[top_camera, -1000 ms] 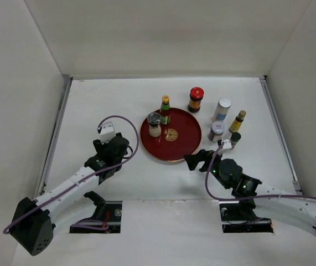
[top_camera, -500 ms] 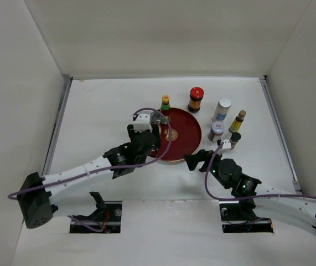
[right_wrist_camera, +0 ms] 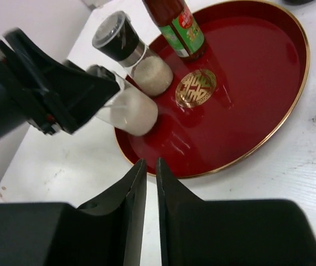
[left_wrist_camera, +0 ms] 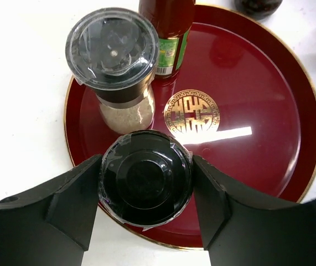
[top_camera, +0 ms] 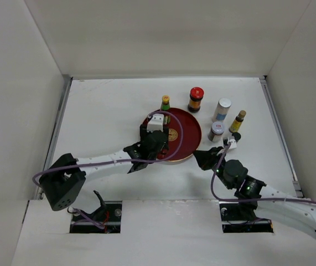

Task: Organize the condiment bottles

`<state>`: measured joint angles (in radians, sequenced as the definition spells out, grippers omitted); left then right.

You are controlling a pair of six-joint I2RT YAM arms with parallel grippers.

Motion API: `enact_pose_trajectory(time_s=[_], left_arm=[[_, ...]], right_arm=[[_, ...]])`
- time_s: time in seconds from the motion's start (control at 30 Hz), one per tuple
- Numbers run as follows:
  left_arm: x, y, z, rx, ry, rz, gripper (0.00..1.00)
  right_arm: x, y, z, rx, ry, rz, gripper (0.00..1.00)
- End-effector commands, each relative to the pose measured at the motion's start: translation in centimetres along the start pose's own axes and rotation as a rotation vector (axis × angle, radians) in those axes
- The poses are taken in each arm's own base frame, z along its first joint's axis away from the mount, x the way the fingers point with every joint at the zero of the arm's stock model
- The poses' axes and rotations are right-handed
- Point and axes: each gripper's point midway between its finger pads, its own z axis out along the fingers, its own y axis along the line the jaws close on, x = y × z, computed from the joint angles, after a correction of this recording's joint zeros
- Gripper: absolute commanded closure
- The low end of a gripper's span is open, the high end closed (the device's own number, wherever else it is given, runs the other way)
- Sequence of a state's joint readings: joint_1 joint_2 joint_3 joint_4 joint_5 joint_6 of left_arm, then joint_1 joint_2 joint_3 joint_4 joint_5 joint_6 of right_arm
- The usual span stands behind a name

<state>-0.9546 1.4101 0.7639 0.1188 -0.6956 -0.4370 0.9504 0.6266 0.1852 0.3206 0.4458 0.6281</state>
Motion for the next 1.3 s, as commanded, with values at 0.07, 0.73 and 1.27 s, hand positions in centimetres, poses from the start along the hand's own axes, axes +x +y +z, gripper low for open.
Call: enact_pose_trajectory(time_s=[0.07, 0.73, 1.27], left_arm=[[-1.3, -1.0, 0.7, 0.051, -0.07, -0.054, 0.59], [-9.8, 7.8, -8.6, 0.109, -0.572, -0.511, 0.0], [-3.6, 12.7, -4.4, -0.092, -0.512, -0.561, 0.0]], right_arm=[[-3.1, 1.5, 0.3, 0.022, -0.04, 0.006, 0.76], [-19.1, -6.0, 14.6, 0.452, -0.032, -0.244, 0.0], [-17.6, -12.0, 25.0, 0.548, 0.111, -0.308, 0.0]])
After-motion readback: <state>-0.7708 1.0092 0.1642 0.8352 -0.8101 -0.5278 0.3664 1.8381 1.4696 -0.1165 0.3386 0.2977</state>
